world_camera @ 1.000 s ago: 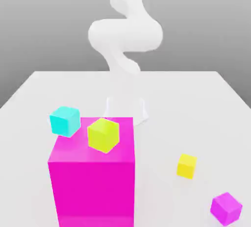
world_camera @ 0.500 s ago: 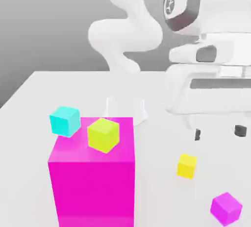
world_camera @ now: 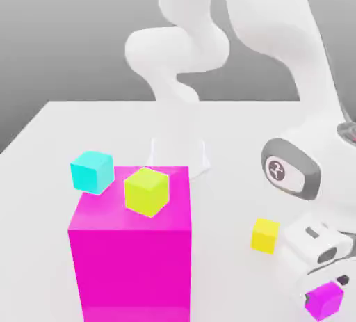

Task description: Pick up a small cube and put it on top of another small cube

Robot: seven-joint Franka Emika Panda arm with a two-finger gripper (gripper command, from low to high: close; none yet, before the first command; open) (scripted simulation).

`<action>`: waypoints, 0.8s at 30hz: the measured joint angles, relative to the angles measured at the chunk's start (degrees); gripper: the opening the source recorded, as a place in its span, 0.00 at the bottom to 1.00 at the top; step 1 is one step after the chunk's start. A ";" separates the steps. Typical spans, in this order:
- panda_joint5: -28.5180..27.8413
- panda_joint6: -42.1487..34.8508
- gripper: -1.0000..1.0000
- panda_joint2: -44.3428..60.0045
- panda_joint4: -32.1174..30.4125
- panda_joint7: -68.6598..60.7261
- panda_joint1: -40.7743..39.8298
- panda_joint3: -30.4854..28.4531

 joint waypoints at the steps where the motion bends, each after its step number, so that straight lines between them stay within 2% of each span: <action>1: -0.01 0.01 0.00 0.00 0.00 0.00 0.00 0.00; 5: -0.06 0.09 0.00 0.10 0.02 0.05 0.03 -0.01; 10: 5.00 -5.86 0.00 -7.92 -1.80 -2.12 -3.08 2.92; 18: 7.65 -14.45 0.00 -22.10 -3.38 4.98 -9.16 -3.38; 24: 8.98 -23.16 0.00 -34.16 -5.21 8.51 -16.87 -6.82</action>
